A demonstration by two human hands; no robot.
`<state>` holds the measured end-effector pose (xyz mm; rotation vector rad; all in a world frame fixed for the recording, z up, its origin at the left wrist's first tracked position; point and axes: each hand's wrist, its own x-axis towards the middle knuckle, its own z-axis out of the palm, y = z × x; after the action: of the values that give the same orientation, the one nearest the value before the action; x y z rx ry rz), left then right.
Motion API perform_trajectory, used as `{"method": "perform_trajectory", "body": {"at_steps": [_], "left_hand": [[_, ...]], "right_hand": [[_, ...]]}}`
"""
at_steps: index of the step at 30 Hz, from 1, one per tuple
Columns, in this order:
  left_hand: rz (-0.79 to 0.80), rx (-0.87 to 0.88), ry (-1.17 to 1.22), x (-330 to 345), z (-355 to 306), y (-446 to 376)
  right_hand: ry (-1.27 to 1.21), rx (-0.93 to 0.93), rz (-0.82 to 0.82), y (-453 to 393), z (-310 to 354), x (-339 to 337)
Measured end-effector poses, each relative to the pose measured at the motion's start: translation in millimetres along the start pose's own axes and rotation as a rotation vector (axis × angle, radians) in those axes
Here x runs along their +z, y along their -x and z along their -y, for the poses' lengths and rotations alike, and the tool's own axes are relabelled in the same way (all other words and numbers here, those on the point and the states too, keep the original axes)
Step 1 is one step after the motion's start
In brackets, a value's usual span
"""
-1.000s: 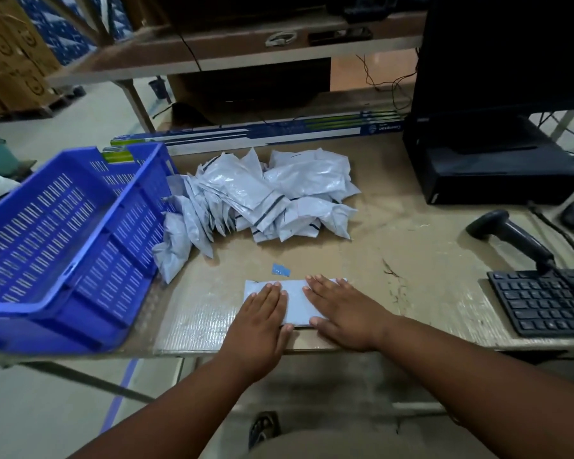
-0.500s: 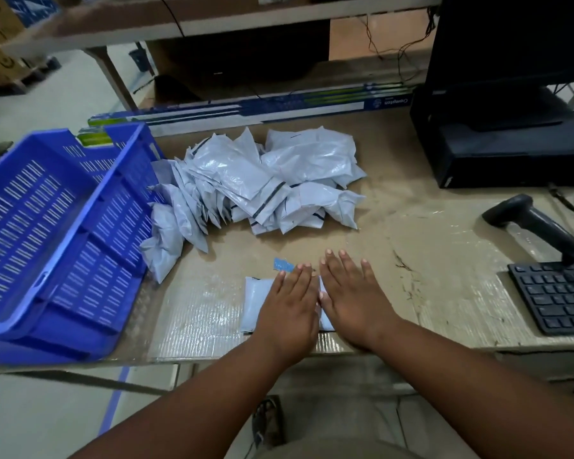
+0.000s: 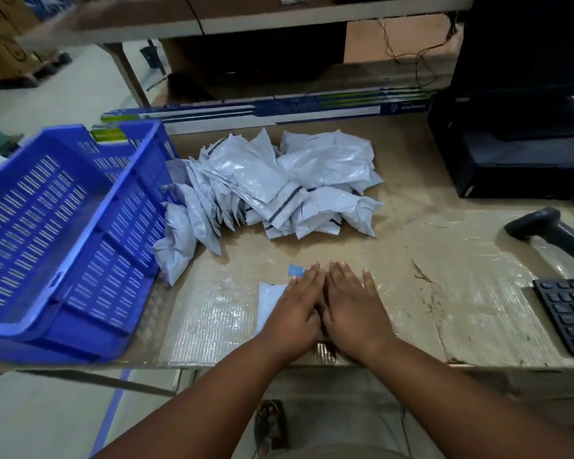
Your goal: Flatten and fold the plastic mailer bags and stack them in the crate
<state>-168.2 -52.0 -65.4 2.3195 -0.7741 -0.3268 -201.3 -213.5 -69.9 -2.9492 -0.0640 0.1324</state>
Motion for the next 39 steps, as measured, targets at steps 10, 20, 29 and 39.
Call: {"method": "perform_trajectory", "body": {"at_steps": [10, 20, 29, 39], "left_hand": [[-0.139, 0.014, -0.640, 2, 36, 15], [-0.041, -0.102, -0.146, -30, 42, 20], [-0.083, 0.107, -0.528, -28, 59, 94], [-0.049, 0.033, -0.605, -30, 40, 86]], "right_hand": [[0.161, -0.012, 0.067, -7, 2, 2], [-0.628, 0.003, -0.090, -15, 34, -37], [0.149, -0.333, 0.085, 18, 34, 18], [0.075, -0.313, 0.055, 22, 26, -1]]}}
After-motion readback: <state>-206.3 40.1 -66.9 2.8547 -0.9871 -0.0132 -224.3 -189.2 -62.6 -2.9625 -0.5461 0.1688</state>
